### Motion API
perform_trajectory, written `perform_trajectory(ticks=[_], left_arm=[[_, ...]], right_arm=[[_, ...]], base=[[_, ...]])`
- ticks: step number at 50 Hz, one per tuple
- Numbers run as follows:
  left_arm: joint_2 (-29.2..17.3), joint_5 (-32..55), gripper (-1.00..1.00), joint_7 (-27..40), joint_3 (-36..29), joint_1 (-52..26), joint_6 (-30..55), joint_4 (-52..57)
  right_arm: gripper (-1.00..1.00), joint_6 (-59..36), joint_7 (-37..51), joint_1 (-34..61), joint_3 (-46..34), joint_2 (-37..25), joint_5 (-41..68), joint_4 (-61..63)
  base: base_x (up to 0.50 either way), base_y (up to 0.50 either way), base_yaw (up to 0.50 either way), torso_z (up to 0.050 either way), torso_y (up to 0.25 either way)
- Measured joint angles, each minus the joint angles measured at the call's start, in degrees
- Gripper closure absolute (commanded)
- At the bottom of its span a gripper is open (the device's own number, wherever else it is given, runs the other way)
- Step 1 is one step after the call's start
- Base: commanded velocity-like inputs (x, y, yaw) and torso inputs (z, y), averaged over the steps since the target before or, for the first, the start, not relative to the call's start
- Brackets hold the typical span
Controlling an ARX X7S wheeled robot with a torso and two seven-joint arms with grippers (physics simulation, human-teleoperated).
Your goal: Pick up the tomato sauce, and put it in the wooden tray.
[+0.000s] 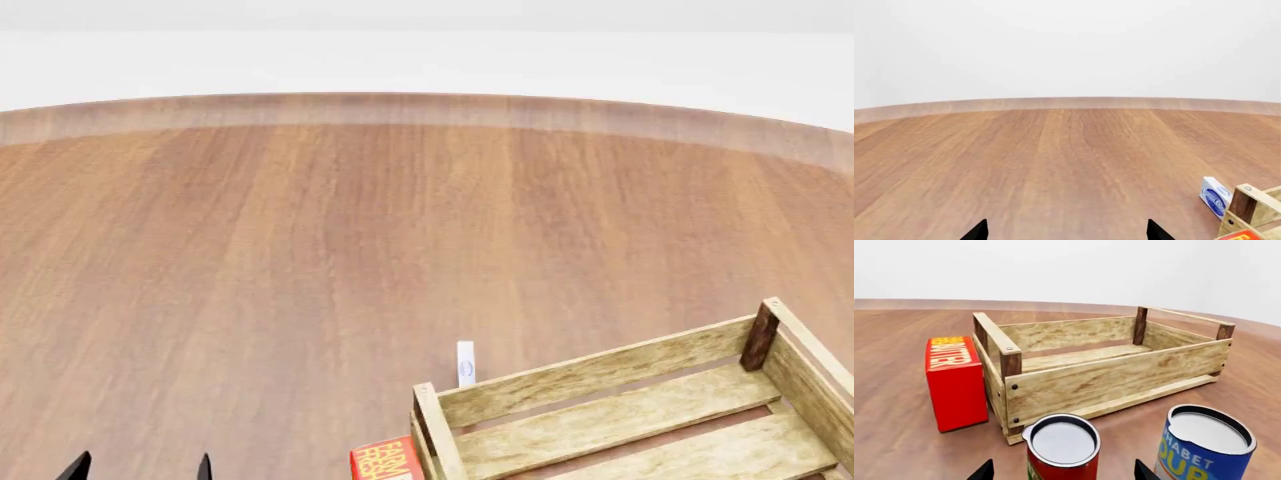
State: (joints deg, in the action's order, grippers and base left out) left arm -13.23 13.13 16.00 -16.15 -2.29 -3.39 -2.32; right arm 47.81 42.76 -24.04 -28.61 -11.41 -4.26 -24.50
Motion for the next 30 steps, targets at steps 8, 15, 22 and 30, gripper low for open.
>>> perform_trajectory(ticks=[8,15,22,30], left_arm=[[-0.1,0.1,-1.0,0.1,-0.2,-0.1,-0.2,-0.2],[-0.2,0.2,-1.0,0.3,-0.3,-0.1,-0.1,-0.1],[-0.3,0.3,-1.0,0.4,-0.5,-0.2,-0.2,-0.2],[-0.4,0.4,-1.0,0.6,-0.6,-0.2,-0.2,-0.2]], right_arm=[[-1.0,0.7,-0.7,1.4,-0.6,0.4,1.7,-3.0],[-1.0,1.6,-1.8,3.4,-1.1,1.2,3.8,-7.4],[-1.0,2.3,-3.1,5.3,-1.6,2.0,6.0,-11.3],[-1.0,2.5,-3.8,6.4,-2.0,2.4,7.2,-13.6]], base=[[0.0,0.0,0.0,0.0,0.0],[0.0,0.0,0.0,0.0,0.0],[0.0,0.0,0.0,0.0,0.0],[0.0,0.0,0.0,0.0,0.0]])
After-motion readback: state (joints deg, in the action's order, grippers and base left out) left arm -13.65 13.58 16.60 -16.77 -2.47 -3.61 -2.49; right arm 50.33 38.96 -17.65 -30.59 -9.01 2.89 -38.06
